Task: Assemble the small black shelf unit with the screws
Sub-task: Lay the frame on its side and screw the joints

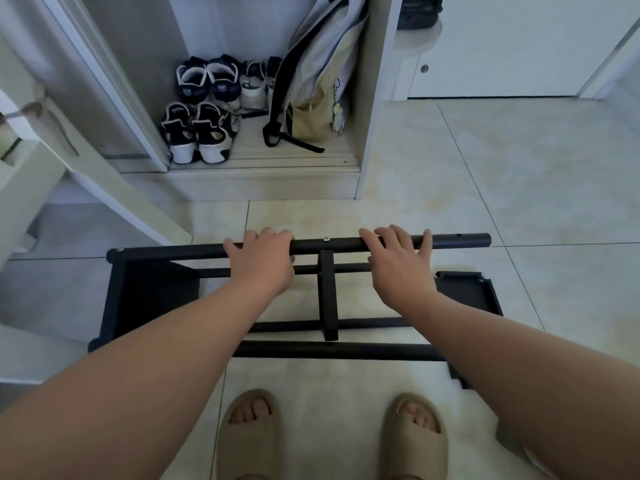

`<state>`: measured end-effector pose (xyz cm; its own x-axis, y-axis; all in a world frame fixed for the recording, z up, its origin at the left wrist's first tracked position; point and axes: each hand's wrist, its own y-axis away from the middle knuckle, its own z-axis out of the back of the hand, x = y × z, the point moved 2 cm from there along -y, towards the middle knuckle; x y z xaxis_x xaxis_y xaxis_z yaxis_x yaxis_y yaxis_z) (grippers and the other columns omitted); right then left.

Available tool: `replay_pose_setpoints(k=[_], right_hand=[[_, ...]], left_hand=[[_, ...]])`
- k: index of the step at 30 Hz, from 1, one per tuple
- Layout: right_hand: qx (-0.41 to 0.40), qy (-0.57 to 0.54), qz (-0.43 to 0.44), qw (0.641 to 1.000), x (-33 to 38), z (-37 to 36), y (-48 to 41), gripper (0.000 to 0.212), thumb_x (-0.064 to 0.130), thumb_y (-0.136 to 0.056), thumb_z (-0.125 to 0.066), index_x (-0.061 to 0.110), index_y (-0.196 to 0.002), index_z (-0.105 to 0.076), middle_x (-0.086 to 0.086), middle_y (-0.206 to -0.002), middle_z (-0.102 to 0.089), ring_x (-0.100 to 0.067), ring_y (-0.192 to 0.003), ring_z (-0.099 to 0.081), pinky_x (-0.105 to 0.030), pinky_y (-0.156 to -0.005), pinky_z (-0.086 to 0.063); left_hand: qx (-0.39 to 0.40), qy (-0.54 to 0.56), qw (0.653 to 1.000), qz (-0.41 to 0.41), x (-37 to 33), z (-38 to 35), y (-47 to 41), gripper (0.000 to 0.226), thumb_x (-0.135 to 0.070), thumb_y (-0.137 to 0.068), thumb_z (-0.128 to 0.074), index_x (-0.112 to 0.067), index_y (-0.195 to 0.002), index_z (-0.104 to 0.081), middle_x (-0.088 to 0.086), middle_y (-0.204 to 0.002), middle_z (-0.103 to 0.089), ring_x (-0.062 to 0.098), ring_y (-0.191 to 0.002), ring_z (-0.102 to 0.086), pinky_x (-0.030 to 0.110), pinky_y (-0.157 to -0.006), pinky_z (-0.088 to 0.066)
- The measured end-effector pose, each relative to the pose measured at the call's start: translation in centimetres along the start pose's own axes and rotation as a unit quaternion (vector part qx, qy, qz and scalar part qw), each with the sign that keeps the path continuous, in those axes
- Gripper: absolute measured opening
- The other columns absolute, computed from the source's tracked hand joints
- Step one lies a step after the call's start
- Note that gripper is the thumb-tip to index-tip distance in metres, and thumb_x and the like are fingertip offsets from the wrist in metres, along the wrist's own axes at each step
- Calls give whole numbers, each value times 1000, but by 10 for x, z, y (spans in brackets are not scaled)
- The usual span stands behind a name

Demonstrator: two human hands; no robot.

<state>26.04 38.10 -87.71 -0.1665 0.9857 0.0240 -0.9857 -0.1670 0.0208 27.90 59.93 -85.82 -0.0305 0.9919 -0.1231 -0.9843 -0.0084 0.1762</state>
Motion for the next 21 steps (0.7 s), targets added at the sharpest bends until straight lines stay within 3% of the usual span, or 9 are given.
replay_pose_setpoints(k=[6, 10, 13, 21], right_hand=[[-6, -24, -5, 1000, -9, -24, -21, 67, 44, -105, -36, 26, -161, -4, -4, -169, -5, -30, -156, 4, -68, -118, 2], [45, -43, 4, 998, -13, -34, -30, 72, 59, -101, -18, 29, -162, 6, 2, -169, 16, -26, -155, 17, -59, -123, 5], [96, -38, 19, 994, -17, -32, -23, 72, 63, -99, -12, 31, -161, 7, 6, -168, 19, -22, -155, 19, -55, -124, 6], [115, -18, 28, 993, -38, 12, 32, 74, 66, -96, -7, 34, -160, 9, 9, -168, 18, -20, -154, 20, -53, -123, 8]], left_hand=[[-79, -7, 997, -20, 4, -23, -32, 23, -32, -103, -44, -30, -125, -50, 0, -132, -52, 29, -129, -40, 67, -115, -12], [-50, 40, 998, -2, 9, -32, -39, 52, -34, -103, -42, -31, -152, -26, 3, -163, -23, 29, -152, -9, 67, -117, 0], [-13, 65, 998, 6, 12, -28, -36, 63, -37, -103, -43, -31, -158, -13, 3, -168, -4, 27, -154, 4, 63, -120, -5], [55, -9, 997, -46, -4, -6, 11, 66, -50, -104, -35, -31, -160, -6, 3, -169, 5, 27, -155, 5, 56, -123, -4]])
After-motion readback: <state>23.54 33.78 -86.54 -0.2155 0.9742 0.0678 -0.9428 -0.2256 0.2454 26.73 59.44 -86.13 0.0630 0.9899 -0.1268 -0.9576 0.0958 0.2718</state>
